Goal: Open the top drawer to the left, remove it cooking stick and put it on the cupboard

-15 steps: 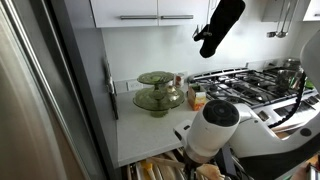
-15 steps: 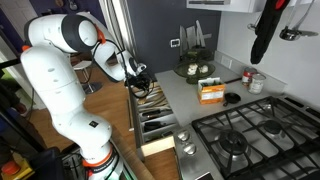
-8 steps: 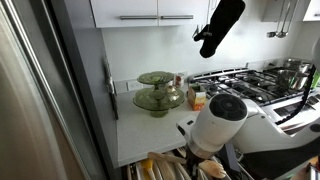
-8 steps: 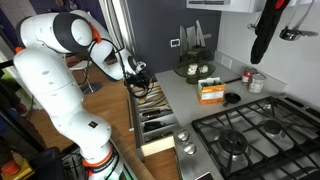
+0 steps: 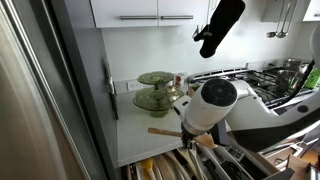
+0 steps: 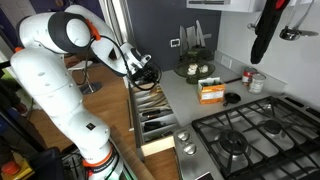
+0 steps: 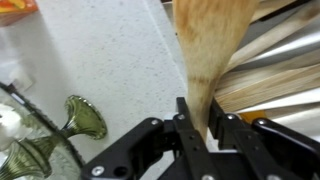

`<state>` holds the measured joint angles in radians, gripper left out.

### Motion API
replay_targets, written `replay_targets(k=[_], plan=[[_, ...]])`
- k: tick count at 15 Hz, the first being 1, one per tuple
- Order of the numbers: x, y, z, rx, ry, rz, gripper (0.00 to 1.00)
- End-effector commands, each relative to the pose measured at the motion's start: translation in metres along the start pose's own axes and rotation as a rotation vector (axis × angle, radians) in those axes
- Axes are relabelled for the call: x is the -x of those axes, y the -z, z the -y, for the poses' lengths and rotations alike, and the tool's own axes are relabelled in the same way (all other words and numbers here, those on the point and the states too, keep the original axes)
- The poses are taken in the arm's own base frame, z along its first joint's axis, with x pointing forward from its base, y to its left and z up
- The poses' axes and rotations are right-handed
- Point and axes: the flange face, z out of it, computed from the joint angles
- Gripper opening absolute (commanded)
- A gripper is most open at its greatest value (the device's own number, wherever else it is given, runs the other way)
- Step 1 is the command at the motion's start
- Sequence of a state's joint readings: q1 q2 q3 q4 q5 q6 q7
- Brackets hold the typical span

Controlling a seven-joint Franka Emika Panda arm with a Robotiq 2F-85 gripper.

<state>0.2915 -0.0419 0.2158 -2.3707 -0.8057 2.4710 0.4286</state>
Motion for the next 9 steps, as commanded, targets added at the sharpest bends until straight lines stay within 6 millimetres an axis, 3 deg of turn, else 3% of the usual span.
replay_targets(k=[1,9], plan=[[-0.014,-0.007,-0.017,0.098,0.086,-0.001,0.06],[-0.034,-0.055,-0.019,0.094,0.203,-0.001,0.06]])
